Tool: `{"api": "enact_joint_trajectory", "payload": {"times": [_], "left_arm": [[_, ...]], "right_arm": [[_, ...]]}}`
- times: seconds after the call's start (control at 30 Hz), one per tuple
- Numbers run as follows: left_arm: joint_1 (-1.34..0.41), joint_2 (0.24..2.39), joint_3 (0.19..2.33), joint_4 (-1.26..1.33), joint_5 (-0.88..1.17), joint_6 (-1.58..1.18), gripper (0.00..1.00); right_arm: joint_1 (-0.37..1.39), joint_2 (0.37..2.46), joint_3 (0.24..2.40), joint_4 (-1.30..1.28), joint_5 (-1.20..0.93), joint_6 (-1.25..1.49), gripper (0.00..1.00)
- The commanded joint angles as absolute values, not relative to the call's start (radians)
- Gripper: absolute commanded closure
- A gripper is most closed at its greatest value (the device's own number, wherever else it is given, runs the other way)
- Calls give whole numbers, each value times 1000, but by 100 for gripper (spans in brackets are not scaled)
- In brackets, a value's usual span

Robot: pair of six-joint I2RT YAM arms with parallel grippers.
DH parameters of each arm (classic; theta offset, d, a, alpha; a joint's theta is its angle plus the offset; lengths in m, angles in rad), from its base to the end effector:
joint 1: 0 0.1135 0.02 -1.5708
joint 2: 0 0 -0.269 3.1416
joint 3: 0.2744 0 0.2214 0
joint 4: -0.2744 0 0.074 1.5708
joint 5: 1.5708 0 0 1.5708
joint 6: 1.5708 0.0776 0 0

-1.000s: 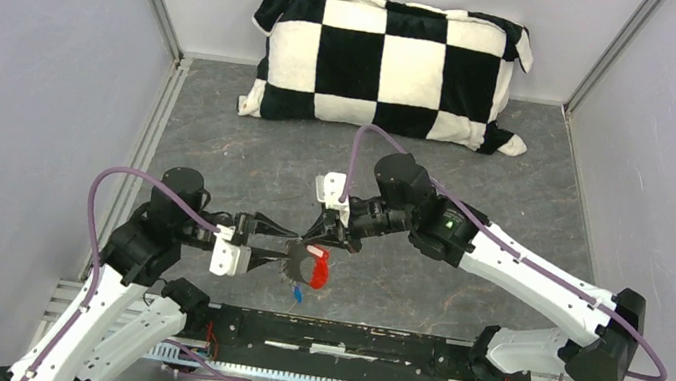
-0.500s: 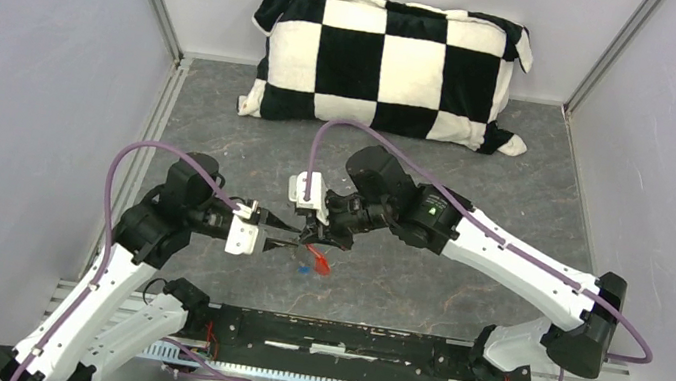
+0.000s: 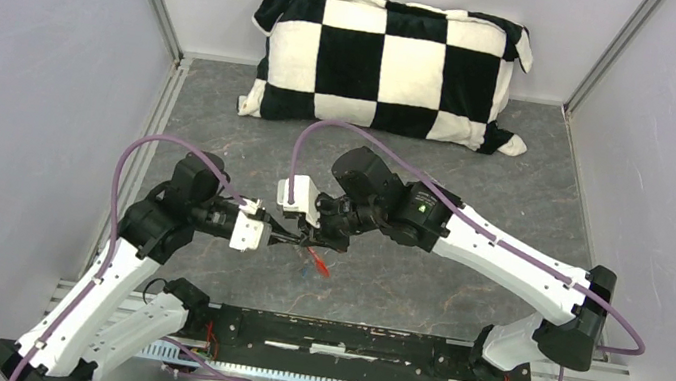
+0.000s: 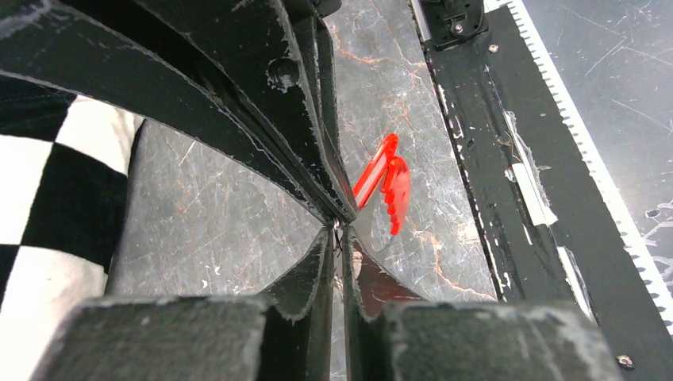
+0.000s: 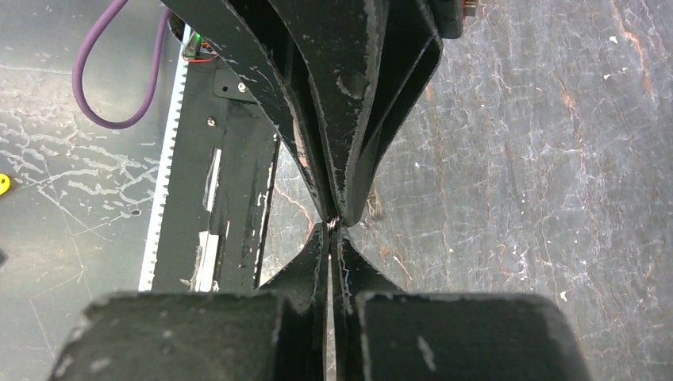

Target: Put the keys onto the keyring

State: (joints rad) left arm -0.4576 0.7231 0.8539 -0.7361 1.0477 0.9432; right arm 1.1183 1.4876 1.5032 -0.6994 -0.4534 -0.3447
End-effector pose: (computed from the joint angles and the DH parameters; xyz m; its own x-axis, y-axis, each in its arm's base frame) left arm 0.0730 -0.1109 0.3146 0.3962 0.2556 -0.8819 0.9181 -0.1251 0.3762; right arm 0.1099 0.3038 0.3541 0.0634 -0.5644 -0.8231 -0.9940 -0.1095 -0.0015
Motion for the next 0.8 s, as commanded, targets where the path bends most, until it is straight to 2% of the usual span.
{"api": "enact_joint_trajectory", "payload": {"times": [0.0,0.13,0.27,0.37,0.43,0.53,0.77], "left_arm": [[-459,746,890,-752,1039,915,90],[-459,756,891,-752,1022,904,98],[-459,761,891,-785,990,947,98],[-459,763,893,-768,963,940,98],[-459,756,890,-714,956,879,98],[-459,730,876,-613,969,753,98],[-459,620,783,-335,986,543,98]], "right_arm": [[1130,1480,1541,-580,-475,-314,100],[1132,1476,1525,-531,-491,-279,100],[1132,1452,1501,-481,-491,-250,99],[1132,1411,1451,-432,-477,-226,81],[1131,1377,1411,-399,-446,-214,67],[1120,1310,1348,-344,-391,-195,52],[970,1152,1138,-113,-477,14,42]]}}
